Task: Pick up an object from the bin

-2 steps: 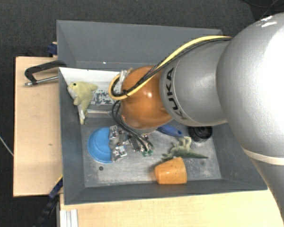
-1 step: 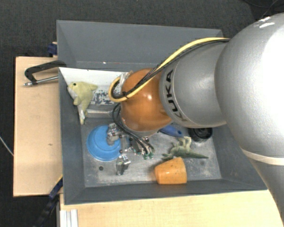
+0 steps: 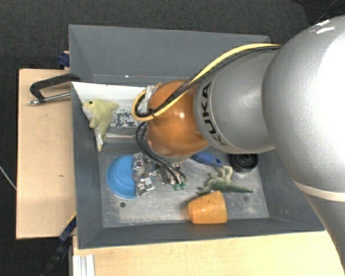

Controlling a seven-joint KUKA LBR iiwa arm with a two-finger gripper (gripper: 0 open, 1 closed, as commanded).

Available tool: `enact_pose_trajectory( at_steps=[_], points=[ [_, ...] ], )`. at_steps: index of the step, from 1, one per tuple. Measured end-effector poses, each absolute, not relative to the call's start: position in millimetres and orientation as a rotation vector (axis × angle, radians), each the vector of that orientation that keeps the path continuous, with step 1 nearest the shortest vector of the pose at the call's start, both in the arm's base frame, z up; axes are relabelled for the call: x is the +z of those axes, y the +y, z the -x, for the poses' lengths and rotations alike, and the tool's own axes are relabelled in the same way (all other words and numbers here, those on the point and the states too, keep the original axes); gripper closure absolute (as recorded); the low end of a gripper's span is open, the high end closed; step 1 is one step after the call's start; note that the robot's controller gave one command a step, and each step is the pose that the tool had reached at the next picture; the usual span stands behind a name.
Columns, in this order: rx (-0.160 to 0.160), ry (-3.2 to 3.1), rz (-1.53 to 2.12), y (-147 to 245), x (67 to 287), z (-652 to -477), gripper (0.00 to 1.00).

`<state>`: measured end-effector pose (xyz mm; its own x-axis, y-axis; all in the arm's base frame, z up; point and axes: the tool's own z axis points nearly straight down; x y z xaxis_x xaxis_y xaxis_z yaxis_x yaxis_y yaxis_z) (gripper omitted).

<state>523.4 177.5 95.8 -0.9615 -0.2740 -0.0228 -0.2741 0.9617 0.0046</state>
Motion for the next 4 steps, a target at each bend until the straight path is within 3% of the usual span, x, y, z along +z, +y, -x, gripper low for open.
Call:
enact_pose_trajectory(
  at_steps=[1, 2, 3, 4],
  points=[
    [0.007, 3.109, 0.435, 176.2, 91.6, -518.2, 0.00],
    [0.012, 3.090, 0.432, 177.5, 95.8, -523.4, 1.00],
    [0.005, 3.058, 0.632, 193.6, 220.3, -582.8, 1.00],
    [0.003, 3.117, 0.407, 199.3, 159.4, -599.0, 1.00]
  ],
)
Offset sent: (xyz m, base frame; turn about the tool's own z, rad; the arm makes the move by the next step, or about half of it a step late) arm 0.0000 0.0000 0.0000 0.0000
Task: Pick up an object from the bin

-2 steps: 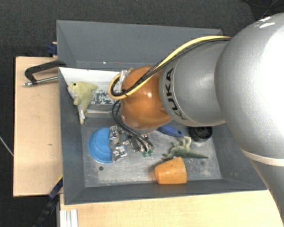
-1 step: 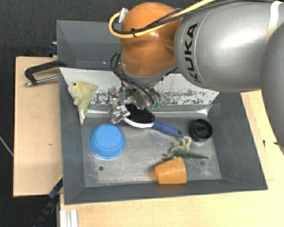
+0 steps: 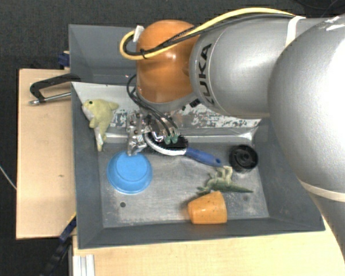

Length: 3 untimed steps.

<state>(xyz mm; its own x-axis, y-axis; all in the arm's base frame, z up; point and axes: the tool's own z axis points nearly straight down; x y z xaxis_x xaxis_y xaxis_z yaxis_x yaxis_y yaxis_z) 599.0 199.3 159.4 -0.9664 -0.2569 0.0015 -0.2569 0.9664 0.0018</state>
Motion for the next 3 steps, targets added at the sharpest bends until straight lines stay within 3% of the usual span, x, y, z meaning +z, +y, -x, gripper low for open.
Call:
enact_pose_trajectory(
  at_steps=[1, 2, 3],
  points=[
    [-0.003, -3.116, -0.407, 199.4, 161.0, -599.7, 0.00],
    [0.001, -3.070, -0.651, 144.1, 75.5, -592.6, 0.00],
    [0.000, -3.077, -0.655, 146.2, 79.9, -594.5, 1.00]
  ],
)
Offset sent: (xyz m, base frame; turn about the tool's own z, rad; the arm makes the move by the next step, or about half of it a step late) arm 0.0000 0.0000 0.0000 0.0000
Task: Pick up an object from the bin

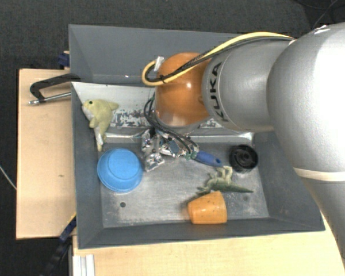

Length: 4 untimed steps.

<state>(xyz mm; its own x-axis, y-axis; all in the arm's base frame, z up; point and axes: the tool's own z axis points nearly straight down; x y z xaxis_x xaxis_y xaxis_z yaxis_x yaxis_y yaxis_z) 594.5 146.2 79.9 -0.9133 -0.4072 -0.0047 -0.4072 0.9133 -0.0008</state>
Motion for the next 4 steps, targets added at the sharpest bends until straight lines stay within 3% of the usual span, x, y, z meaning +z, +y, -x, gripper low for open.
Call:
enact_pose_trajectory(
  at_steps=[1, 2, 3, 4],
  points=[
    [0.002, 3.070, 0.653, 146.8, 79.2, -594.0, 0.00],
    [0.001, 3.082, 0.614, 73.6, 91.2, -554.6, 0.00],
    [0.000, 2.959, 1.035, 19.8, 98.4, -540.0, 0.00],
    [-0.001, 2.985, 0.961, -46.4, 74.1, -558.3, 0.00]
  ],
)
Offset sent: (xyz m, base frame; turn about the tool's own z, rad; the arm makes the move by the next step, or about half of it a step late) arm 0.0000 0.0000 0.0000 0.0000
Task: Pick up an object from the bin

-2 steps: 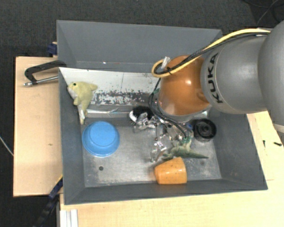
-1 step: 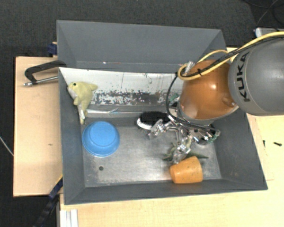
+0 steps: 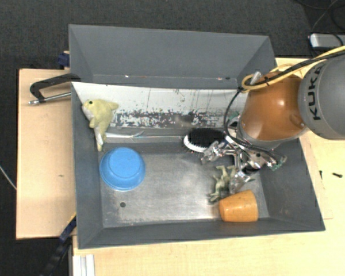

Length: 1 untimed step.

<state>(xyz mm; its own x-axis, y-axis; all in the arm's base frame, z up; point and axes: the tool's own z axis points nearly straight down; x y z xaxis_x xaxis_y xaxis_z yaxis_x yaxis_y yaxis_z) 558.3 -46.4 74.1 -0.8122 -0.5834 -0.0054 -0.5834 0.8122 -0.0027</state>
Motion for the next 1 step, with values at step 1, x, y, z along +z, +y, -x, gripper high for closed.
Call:
enact_pose_trajectory(
  at_steps=[1],
  points=[
    [0.000, 2.982, 0.966, -43.7, 75.0, -558.4, 1.00]
  ],
)
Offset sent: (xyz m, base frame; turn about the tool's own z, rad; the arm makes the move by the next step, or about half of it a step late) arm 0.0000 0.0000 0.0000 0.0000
